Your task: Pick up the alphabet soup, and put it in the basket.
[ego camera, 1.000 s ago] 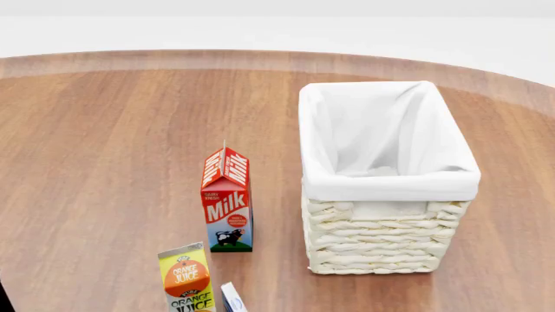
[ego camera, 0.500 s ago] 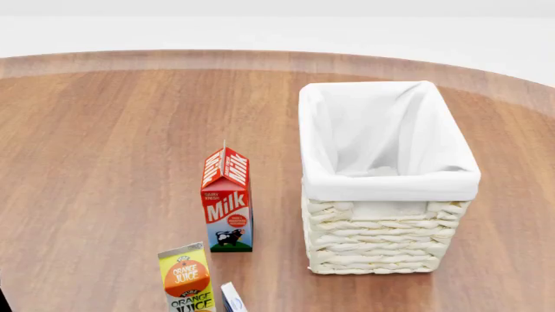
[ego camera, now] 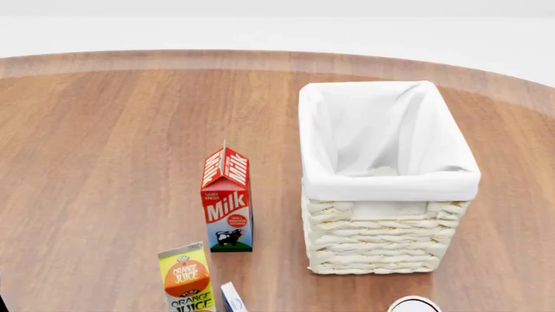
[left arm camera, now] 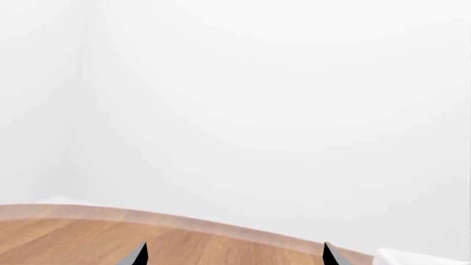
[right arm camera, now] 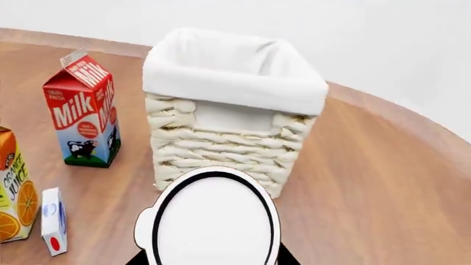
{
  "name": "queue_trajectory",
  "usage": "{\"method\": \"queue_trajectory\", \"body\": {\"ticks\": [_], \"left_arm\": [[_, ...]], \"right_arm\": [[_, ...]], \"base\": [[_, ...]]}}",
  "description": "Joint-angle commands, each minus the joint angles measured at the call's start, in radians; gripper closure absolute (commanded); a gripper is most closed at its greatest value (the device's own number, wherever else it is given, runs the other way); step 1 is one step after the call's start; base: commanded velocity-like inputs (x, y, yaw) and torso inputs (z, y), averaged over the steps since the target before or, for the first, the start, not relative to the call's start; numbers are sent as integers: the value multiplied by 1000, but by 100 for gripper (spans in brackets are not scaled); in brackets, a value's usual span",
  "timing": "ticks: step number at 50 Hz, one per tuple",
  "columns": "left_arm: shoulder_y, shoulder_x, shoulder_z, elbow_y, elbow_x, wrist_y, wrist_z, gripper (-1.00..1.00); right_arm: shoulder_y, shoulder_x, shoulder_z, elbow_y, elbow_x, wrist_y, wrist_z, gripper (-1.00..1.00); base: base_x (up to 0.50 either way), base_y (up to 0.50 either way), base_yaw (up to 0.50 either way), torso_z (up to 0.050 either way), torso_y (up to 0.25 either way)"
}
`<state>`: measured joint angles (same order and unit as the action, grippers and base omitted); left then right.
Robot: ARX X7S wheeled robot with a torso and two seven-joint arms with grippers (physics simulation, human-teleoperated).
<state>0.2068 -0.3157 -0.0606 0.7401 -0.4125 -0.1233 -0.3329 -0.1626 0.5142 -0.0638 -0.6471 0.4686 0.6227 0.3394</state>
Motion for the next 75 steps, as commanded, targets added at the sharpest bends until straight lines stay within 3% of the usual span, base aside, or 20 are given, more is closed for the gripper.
{"method": "queue_trajectory", "body": {"ticks": [1,11,25,34,40,51,60,75], "left_arm": [[3,-8,-10,16,-22,3,-5,-100],[-14,-7,5,5,-13,-2,-11,-100],[-18,-13,5,5,-20,-3,-17,-100],[-17,-17,6,9,-24,-4,-22,-100],[-20,-19,8,8,-28,-4,-24,-100],[-21,-20,6,1,-33,2,-26,-100],[-12,-20,6,2,-35,11,-29,-100],[-10,-23,10,-1,-36,17,-32,-100]], "right_arm": [[29,39,23,-115,-113,-113,12,100],[43,47,70,-135,-95,-190,-13,100],[129,53,176,-218,55,-101,33,100],[311,124,219,-333,241,118,129,100],[559,120,214,-209,487,321,215,100],[813,70,23,72,413,368,152,100],[895,50,-38,193,367,358,112,100],[893,62,-35,166,375,373,133,100]], "base": [[0,0,0,0,0],[0,0,0,0,1],[0,0,0,0,1],[0,0,0,0,0],[0,0,0,0,0],[0,0,0,0,1],[0,0,0,0,1],[0,0,0,0,1]]}}
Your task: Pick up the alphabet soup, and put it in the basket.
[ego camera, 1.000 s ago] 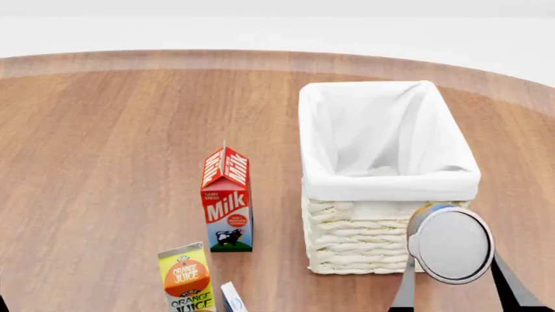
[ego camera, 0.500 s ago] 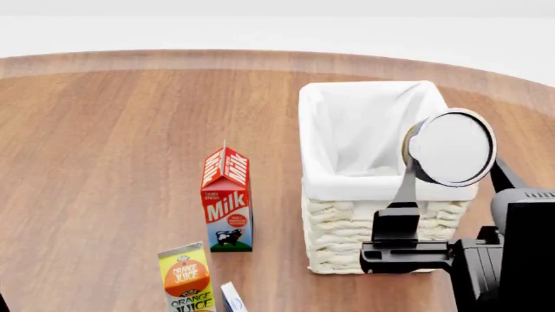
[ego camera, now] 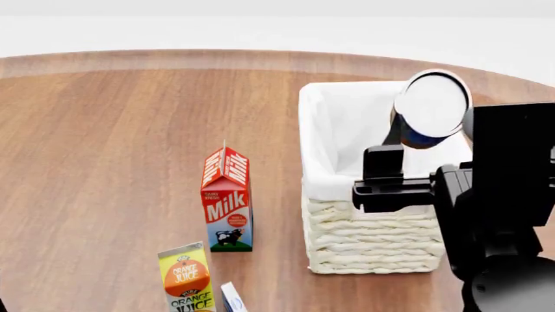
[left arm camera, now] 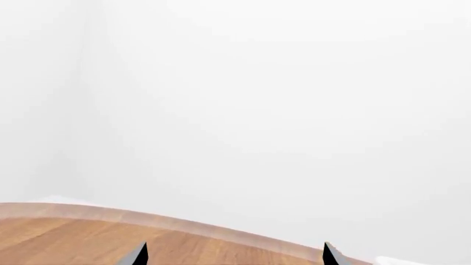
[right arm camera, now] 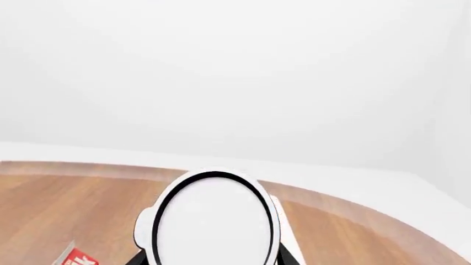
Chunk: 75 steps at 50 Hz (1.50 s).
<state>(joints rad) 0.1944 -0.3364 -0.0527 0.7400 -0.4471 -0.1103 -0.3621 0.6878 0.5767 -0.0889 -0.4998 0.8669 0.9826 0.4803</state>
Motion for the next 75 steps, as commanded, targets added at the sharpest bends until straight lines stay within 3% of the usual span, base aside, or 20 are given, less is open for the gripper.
{"method": "queue_trajectory", "body": {"ticks": [1,16,39,56,75], "left_arm": [[2,-3,2,-1,-1,5,-3,-100],[-22,-4,-2,-20,-31,7,-4,-100],[-33,1,35,-32,-12,12,-7,-100],[-17,-3,43,-24,-11,25,-6,-100],[-18,-9,45,-23,-14,24,-17,-100]], "right_arm": [[43,0,-10,18,-23,13,-8,100],[402,-75,-190,522,-171,-49,-210,100],[709,-234,-416,1206,-327,-137,-486,100],[928,-413,-479,1803,-431,-377,-642,100],[850,-436,-266,1808,-673,-345,-686,100]], "base": [[0,0,0,0,0],[0,0,0,0,1],[0,0,0,1,1],[0,0,0,0,1],[0,0,0,0,1]]}}
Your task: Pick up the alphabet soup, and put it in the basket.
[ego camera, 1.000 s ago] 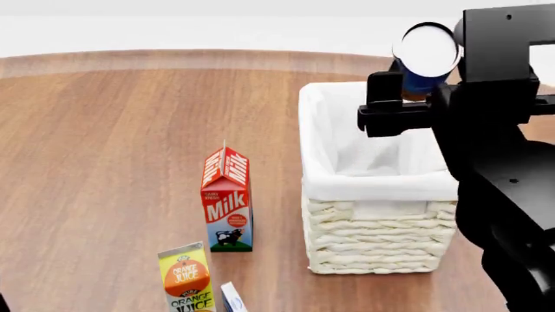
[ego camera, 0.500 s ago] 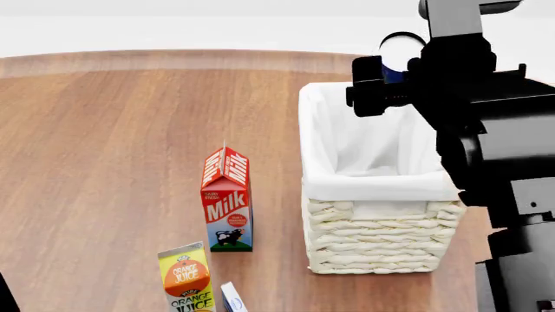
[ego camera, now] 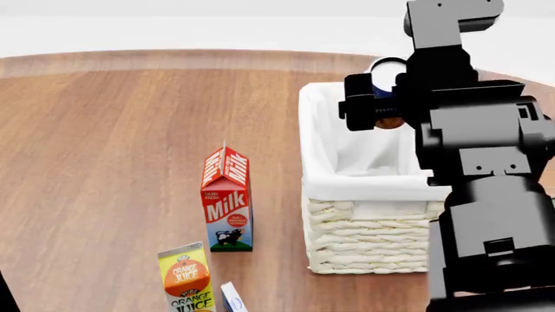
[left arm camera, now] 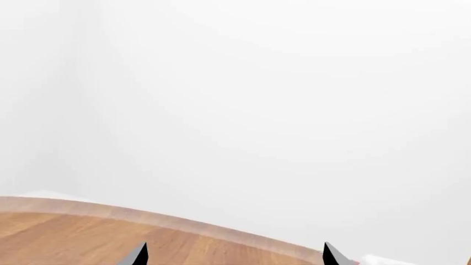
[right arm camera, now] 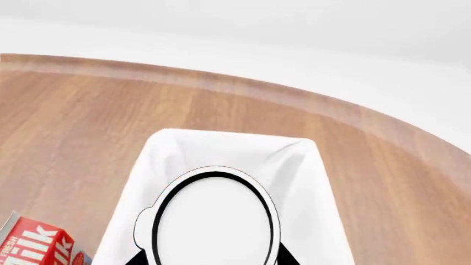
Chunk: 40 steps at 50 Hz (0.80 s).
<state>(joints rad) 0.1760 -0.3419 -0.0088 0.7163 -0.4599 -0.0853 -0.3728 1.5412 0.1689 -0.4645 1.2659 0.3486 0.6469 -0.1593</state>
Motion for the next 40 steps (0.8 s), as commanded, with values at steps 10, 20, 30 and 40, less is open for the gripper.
{"method": "queue_trajectory", "body": {"ticks": [10,20,30,40], "left_arm": [[5,-9,0,12,-7,-1,-12,-100],[2,-12,0,11,-11,-1,-16,-100],[3,-15,2,13,-12,2,-19,-100],[6,-18,4,17,-13,6,-22,-100]], "right_arm": [[-6,-38,195,43,-253,-1,-69,100],[-10,-46,235,43,-304,1,-81,100],[-16,-48,258,43,-327,4,-83,100],[-21,-54,255,43,-342,16,-93,100]], "base": [[0,0,0,1,1],[0,0,0,0,0],[0,0,0,0,1],[0,0,0,0,1]]}}
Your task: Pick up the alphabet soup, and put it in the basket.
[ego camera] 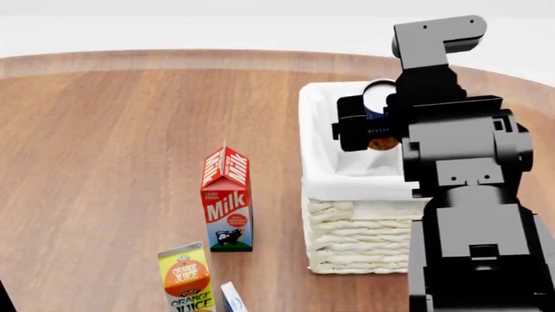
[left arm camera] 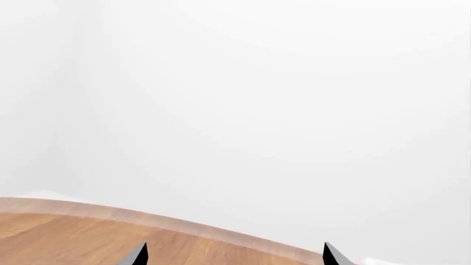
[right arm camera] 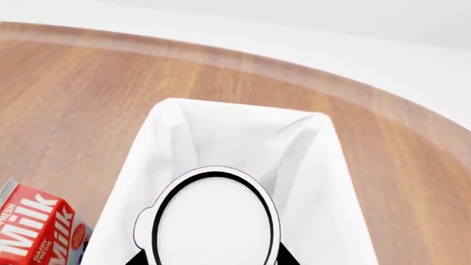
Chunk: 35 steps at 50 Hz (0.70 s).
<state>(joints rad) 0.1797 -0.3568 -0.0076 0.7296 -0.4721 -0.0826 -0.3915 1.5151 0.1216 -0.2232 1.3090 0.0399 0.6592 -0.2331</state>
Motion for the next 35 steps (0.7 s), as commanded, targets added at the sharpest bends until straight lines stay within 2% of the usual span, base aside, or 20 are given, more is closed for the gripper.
{"method": "queue_trajectory", "body": {"ticks": [1,19,20,28,35], "left_arm": [[3,-3,3,4,-1,4,-3,-100],[9,-8,8,5,2,11,-7,-100],[9,-8,8,5,1,12,-7,-100],[11,-11,10,10,1,13,-10,-100],[16,-13,10,16,0,17,-10,-100]], "right_arm": [[4,-7,13,-1,-34,5,-20,100],[3,-5,25,-1,-34,-18,-5,100],[3,-5,24,-1,-35,-19,-5,-100],[12,1,52,-1,-24,-58,20,-100],[22,3,83,-1,-16,-197,49,-100]], "base": [[0,0,0,0,0],[0,0,0,1,1],[0,0,0,0,0],[0,0,0,0,0],[0,0,0,0,0]]}}
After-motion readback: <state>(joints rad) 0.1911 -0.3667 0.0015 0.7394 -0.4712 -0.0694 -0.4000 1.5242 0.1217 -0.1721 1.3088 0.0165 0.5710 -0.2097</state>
